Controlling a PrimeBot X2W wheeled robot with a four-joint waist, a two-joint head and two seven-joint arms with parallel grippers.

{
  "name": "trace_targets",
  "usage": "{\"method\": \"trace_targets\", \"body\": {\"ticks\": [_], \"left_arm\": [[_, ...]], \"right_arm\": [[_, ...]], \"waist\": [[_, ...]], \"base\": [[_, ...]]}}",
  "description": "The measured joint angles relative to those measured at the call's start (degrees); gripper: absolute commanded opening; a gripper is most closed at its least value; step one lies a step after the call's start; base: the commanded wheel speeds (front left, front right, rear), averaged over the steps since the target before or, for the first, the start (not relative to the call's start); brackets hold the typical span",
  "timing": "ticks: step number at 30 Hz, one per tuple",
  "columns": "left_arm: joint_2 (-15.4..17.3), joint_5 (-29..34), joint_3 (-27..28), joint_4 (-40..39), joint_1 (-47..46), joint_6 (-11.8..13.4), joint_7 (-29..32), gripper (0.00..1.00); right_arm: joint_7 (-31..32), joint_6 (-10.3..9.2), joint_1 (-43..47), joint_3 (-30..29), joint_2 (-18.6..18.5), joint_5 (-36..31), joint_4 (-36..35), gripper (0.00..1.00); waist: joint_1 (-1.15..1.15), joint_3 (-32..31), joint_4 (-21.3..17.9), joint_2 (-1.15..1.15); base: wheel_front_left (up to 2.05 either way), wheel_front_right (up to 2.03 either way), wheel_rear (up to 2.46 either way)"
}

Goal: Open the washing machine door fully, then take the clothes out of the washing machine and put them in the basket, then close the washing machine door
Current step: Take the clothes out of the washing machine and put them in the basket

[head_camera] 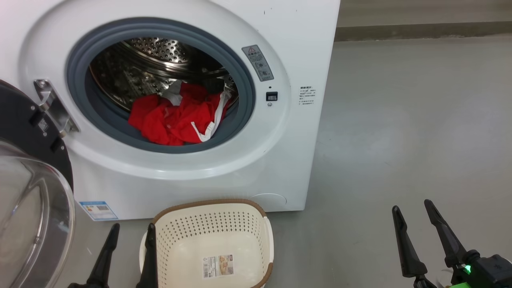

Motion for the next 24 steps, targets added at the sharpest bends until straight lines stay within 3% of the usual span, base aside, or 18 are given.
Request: {"method": "trace_targets", "body": {"ticks": [10, 24], "left_arm": [[-0.24, 0.0, -0.98, 0.07, -1.15, 0.99, 0.0, 1.0], [-1.46, -0.6, -1.32, 2.99, -12.44, 1.52, -0.69, 1.0]], "right_arm": [[0.0, 0.0, -0.86, 0.45, 0.0, 0.0, -0.26, 1.0], [0.0, 0.0, -5.98, 1.61, -0.04, -0.11, -1.02, 1.0]], "waist": [[0.0, 3.04, 0.32, 0.0], [0.0, 10.5, 0.12, 0.0]], "base": [[0.0, 0.0, 0.0], [0.0, 0.0, 0.0]]}}
